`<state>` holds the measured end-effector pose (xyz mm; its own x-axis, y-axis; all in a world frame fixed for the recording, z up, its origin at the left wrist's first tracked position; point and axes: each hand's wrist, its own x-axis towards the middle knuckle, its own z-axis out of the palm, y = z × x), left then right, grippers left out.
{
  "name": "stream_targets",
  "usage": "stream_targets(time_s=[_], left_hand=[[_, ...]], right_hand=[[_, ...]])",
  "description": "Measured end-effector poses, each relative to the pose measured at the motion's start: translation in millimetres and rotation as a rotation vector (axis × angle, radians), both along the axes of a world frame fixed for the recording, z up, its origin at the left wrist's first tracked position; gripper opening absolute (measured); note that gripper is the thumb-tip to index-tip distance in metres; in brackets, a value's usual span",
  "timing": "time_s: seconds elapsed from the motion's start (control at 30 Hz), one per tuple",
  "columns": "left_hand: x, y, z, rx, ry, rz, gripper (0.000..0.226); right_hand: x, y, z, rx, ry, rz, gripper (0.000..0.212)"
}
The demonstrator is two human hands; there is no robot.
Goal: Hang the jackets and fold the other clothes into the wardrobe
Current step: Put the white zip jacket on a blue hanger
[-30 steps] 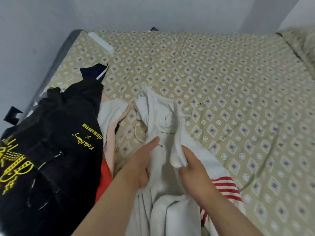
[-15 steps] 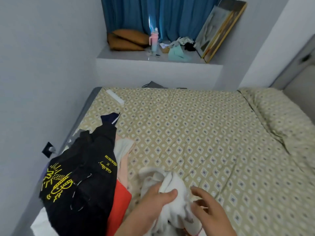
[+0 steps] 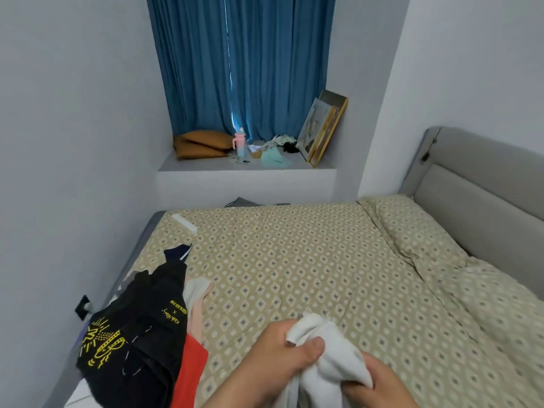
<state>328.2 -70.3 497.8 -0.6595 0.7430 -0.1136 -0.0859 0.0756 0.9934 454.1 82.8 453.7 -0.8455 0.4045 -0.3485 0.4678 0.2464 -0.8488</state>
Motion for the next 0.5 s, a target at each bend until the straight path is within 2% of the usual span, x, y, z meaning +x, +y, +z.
stream_targets(time_s=[0.07,0.17,0.27,0.4,0.5], left_hand=[[27,6,12,0.051,0.047,0.070,0.054],[75,22,31,0.114,0.086,0.122,0.050],[125,48,47,0.193,0.038,0.070,0.052],[200,95,66,0.299,-0.005,-0.047,0.034],[262,132,79,0.352,-0.028,-0.191,0.031]], right_hand=[[37,11,14,0.073,0.122,-0.184,0.021],[84,11,43,0.107,0.256,-0.247,0.024],[147,24,69,0.116,0.321,-0.351,0.036],[236,46,93,0.171,0.329,-0.478,0.049],[309,70,99,0.226,0.320,-0.573,0.057]])
